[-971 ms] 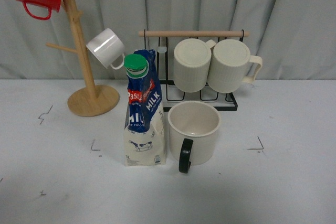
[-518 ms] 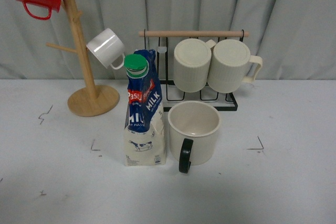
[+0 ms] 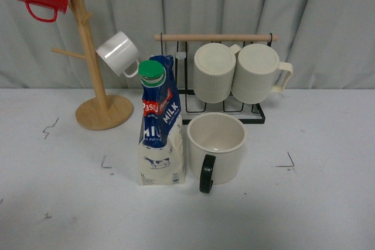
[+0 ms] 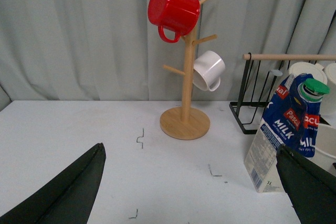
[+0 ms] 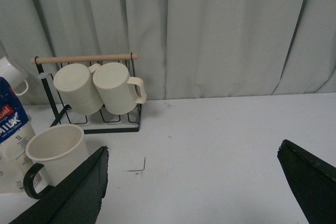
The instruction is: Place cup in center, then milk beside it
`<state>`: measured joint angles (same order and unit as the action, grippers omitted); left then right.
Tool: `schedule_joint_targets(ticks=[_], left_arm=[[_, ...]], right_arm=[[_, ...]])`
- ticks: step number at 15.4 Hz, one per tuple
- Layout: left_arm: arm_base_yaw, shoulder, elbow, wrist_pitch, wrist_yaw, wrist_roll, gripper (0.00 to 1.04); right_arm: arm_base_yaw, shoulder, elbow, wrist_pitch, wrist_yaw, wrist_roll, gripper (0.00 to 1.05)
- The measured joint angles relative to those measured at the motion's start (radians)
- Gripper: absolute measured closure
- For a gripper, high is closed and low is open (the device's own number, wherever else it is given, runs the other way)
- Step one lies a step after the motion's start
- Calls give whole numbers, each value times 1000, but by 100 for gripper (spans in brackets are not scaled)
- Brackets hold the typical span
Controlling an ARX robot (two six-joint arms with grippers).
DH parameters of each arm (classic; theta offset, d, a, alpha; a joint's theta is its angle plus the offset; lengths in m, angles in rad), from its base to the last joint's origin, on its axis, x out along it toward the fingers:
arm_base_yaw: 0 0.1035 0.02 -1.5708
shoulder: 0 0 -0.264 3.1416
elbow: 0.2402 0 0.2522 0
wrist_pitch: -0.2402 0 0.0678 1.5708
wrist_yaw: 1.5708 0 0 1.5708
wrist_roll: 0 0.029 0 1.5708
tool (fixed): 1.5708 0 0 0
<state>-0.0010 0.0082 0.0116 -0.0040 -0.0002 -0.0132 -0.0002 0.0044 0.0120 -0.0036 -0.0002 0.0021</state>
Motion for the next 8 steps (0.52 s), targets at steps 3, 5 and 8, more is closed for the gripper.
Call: schedule_joint_targets(ticks=[3, 5, 8], left_arm=[[0, 0, 0, 0, 0, 0, 7], [0, 0, 0, 0, 0, 0, 7], [0, 0, 0, 0, 0, 0, 7]], right_arm=[[0, 0, 0, 0, 0, 0, 7], [0, 0, 0, 0, 0, 0, 7], [0, 0, 0, 0, 0, 0, 7]])
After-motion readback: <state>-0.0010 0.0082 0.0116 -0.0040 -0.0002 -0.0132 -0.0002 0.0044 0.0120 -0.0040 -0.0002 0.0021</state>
